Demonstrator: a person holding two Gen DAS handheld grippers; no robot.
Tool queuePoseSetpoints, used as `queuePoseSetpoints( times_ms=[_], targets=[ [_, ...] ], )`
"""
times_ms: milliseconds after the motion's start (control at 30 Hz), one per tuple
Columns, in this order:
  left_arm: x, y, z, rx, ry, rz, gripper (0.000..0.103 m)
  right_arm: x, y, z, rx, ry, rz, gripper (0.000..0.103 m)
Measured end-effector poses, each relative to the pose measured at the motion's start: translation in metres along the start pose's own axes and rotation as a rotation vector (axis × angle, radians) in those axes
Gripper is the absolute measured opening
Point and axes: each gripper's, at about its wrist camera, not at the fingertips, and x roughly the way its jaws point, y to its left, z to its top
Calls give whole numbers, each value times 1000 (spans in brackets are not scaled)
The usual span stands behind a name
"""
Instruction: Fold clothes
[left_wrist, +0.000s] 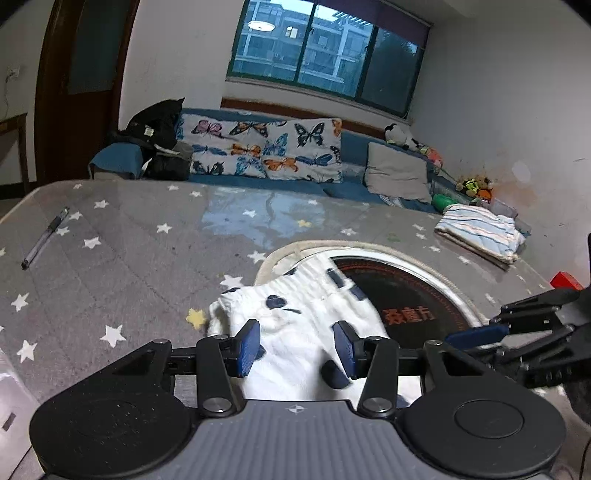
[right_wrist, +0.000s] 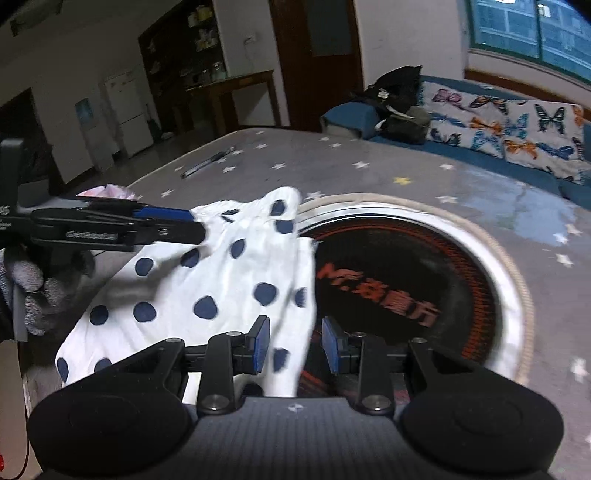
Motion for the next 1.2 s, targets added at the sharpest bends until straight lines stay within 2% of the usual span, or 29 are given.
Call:
queuePoseSetpoints(
  times_ms=[167,200,233,300,433,567,767,933,1200],
  targets=[
    [-25,-25,-13,45,-13,-42,71,-25,-3,-15,36,-1,29,35],
    [-29,-30,-17,53,-10,-47,76,-27,-1,-18,34,1,34,41],
    [-33,-35,-21,60,-7,-52,77,-29,2,-22,30,3,41,45],
    [-41,-45,-30,82,-9,-52,80,-33,8,-31,25,6,64,46],
    [-58,-60,-46,113,-26,-57,80,-38,20,-49,24,13,102,45],
    [-70,-74,-59,144,-51,-63,80,-46,30,-60,18,-1,96,42],
    [-63,-89,-72,172,-24,-68,79,-54,53,-67,-90,-22,111,43],
    [-57,-89,-68,140,-27,-76,78,-59,68,-74,-178,-47,121,43],
    [-49,-88,-65,86,-16,-95,74,-60,74,-79,-217,-60,155,43]
  ],
)
